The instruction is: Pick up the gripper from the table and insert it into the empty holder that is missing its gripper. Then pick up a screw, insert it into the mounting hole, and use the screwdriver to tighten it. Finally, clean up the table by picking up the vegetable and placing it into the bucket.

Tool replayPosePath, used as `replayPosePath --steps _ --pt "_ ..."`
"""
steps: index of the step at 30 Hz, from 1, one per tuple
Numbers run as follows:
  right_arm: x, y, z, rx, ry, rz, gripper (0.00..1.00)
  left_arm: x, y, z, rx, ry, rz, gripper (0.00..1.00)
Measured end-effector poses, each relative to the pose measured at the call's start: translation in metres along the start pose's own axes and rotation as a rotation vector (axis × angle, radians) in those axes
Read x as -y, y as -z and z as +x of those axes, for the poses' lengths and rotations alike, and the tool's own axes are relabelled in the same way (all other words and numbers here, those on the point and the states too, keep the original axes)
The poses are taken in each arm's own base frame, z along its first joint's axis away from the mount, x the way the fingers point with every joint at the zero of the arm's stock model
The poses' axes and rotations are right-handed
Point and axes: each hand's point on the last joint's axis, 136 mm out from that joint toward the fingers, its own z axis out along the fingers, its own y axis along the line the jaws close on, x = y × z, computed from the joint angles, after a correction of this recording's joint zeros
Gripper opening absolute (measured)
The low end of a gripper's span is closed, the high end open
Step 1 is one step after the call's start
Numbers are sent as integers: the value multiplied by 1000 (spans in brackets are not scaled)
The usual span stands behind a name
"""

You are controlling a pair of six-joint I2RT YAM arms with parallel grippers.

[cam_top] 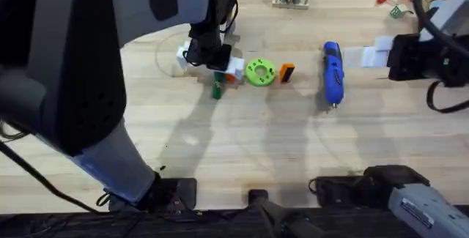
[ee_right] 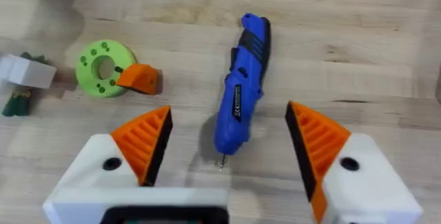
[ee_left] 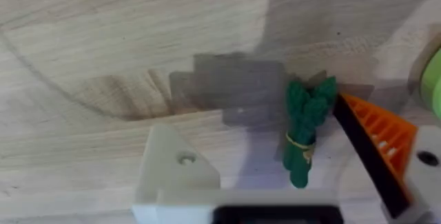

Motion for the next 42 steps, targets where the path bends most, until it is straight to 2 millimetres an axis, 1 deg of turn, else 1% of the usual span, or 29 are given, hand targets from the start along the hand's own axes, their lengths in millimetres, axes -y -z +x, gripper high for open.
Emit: replayPosePath --steps 5,7,8,9,10,14,15,30,32,34,37,40,41,42 --pt "0 0 0 0 0 0 992 0 0 0 0 0 1 989" --pt "0 0 0 0 0 0 992 1 0 0 0 0 6 932" --pt "0 0 0 0 0 0 992 2 0 0 -1 -1 12 881" --pt "0 0 0 0 0 0 992 3 0 0 -1 0 14 774" --pt "0 0 0 0 0 0 992 4 0 -1 1 1 20 641" --pt "0 0 0 0 0 0 992 4 -1 -1 3 -2 19 54" --pt "0 0 0 0 0 0 992 4 -1 -1 3 -1 18 16" --pt "0 0 0 0 0 0 992 2 0 0 -14 -1 5 8" --pt "0 0 0 0 0 0 991 1 3 -1 -21 -1 -1 8" --pt "0 0 0 0 0 0 992 1 9 -5 -16 0 -5 8" --pt "0 0 0 0 0 0 992 2 27 -15 17 1 -1 8" --pt "0 0 0 0 0 0 991 2 53 -22 63 3 10 8" --pt "0 0 0 0 0 0 992 2 94 -29 157 8 33 8" --pt "0 0 0 0 0 0 992 2 102 -30 180 9 38 8"
